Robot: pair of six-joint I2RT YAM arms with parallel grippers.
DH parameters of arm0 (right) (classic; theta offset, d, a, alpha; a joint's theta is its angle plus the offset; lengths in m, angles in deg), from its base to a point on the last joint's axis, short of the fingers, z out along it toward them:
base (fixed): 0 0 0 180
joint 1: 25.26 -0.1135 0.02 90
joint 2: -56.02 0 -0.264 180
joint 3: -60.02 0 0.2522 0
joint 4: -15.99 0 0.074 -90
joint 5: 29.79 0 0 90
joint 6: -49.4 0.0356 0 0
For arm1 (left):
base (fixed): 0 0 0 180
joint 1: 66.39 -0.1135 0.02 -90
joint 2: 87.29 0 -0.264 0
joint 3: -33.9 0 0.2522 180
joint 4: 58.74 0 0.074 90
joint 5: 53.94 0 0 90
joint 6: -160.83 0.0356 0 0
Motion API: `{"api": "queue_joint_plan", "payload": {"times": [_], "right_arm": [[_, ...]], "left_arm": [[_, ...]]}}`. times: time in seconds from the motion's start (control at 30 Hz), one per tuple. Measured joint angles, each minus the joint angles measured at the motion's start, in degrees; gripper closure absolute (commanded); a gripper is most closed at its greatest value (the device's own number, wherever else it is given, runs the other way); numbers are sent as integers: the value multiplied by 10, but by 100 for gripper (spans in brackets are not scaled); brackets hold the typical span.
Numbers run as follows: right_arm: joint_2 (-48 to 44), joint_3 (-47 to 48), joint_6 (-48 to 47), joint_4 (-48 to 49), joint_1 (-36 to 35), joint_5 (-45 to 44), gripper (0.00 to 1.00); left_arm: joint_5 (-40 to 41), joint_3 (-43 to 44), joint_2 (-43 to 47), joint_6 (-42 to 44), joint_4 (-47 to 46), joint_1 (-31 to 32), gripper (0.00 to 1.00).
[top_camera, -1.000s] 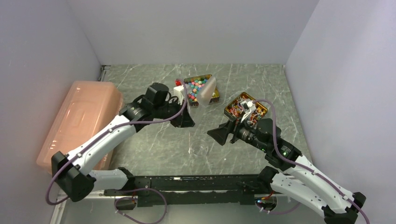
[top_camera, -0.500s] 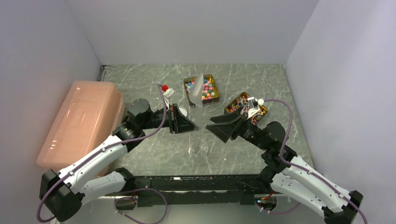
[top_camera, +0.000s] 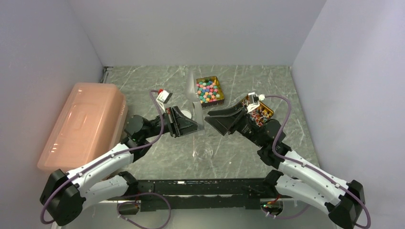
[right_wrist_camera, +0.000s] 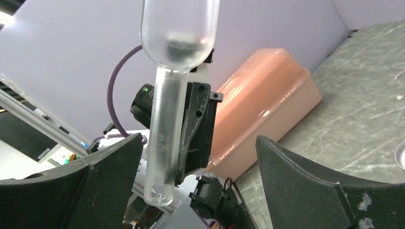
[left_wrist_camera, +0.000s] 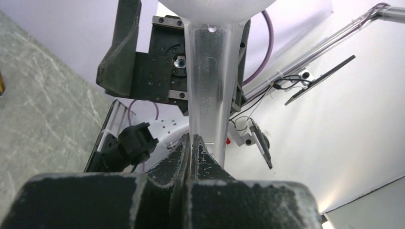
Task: Pack the candies
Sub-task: Pick up the spatula from the center of the board.
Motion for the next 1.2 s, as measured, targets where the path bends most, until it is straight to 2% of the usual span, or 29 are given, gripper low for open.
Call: {"api": "queue_joint_plan", "payload": {"times": [0.2, 0.47, 0.7, 0.83, 1.03, 1.2], "right_arm": [[28, 5, 2, 50, 0, -7, 10], [73, 35, -1, 85, -7, -11, 11], [95, 54, 0, 109, -13, -10, 16], [106, 65, -1, 110, -14, -10, 20], [113, 85, 0, 110, -14, 11, 31], [124, 95, 0, 104, -13, 25, 37]], "left_arm": [[39, -16, 0, -21, -45, 17, 100], [98, -17, 4, -24, -37, 49, 100], [135, -17, 12, -13, -21, 63, 100], [137, -17, 10, -10, -21, 64, 100], [136, -17, -1, -9, -24, 66, 100], [133, -17, -24, -14, -61, 67, 100]]}}
